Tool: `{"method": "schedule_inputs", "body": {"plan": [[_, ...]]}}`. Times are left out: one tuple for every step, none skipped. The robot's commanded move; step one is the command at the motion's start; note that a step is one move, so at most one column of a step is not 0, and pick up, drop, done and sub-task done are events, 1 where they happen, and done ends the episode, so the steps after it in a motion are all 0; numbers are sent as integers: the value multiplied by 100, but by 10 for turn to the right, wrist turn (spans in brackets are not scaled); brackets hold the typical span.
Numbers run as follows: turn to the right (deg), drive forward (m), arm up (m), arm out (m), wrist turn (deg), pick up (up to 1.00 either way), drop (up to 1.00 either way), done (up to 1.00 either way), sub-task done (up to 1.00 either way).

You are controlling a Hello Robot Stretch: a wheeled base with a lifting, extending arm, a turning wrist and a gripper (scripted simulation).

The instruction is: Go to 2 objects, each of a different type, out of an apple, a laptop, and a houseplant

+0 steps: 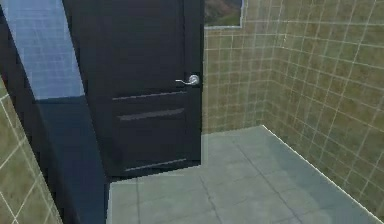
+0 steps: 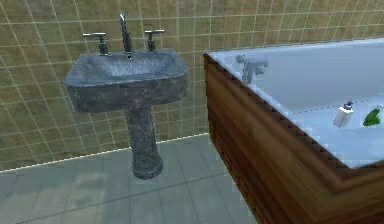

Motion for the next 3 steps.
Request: {"method": "schedule_inputs", "body": {"plan": [[-30,0,0,0,0,0,0,0,0],[450,0,0,0,0,0,0,0,0],[450,0,0,0,0,0,0,0,0]]}}
